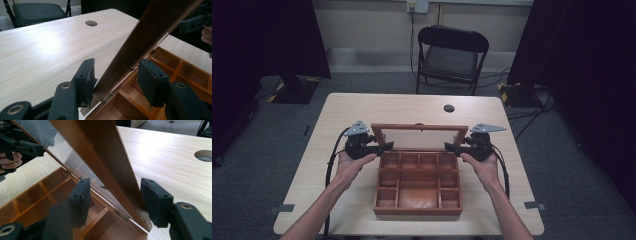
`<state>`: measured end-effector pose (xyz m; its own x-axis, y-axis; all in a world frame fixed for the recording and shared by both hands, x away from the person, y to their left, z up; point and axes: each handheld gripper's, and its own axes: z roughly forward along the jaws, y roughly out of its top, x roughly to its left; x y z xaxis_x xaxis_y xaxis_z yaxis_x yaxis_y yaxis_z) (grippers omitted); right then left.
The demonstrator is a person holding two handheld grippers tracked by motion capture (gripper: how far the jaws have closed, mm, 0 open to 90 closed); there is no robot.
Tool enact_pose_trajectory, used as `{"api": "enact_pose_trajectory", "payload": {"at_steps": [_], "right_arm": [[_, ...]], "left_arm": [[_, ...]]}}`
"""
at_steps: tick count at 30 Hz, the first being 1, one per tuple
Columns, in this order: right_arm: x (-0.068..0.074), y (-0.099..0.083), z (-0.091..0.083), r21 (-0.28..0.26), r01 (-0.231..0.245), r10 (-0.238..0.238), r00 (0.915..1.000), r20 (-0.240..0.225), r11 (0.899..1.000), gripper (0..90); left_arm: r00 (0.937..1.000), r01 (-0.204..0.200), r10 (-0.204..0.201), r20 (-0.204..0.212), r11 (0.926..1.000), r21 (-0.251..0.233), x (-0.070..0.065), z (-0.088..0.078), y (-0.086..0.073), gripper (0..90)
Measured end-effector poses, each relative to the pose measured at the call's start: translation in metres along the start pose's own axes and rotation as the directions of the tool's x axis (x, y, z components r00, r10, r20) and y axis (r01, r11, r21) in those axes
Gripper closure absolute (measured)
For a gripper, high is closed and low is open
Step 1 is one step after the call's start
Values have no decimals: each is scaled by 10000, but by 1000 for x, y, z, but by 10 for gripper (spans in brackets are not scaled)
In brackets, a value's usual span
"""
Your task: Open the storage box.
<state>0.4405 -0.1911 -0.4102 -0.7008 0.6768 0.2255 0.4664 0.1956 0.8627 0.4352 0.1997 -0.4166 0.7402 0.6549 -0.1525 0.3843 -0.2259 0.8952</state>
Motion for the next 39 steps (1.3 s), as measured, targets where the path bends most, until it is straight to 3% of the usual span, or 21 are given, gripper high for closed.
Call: {"api": "enact_pose_trajectory", "payload": {"at_steps": [3,7,16,23,28,34,39], "right_arm": [[-3,0,2,7,-26,26,10000,19,10000,447],[-7,-2,7,2,-77,77,9999,83,10000,458],[-12,-3,13,-92,-202,203,9998,76,9998,466],[-14,-4,15,-126,-253,255,9995,168,9996,471],[-16,-5,18,-57,-318,319,9993,193,9995,471],[-17,-6,20,-155,-318,322,9991,278,9994,471],[-20,-7,23,-146,-406,411,9985,360,9991,469]], "left_arm": [[10000,44,-44,-32,10000,-9,3,1,1,492],[9989,448,-444,161,9986,-293,8,3,-1,498],[9989,463,-462,49,9984,-316,11,6,0,512],[9985,549,-548,-88,9983,172,16,15,-9,518],[9973,722,-721,-113,9973,114,19,18,-14,532],[9975,693,-684,-188,9964,490,22,21,-21,553],[9969,770,-760,-218,9958,487,23,24,-26,555]]}}
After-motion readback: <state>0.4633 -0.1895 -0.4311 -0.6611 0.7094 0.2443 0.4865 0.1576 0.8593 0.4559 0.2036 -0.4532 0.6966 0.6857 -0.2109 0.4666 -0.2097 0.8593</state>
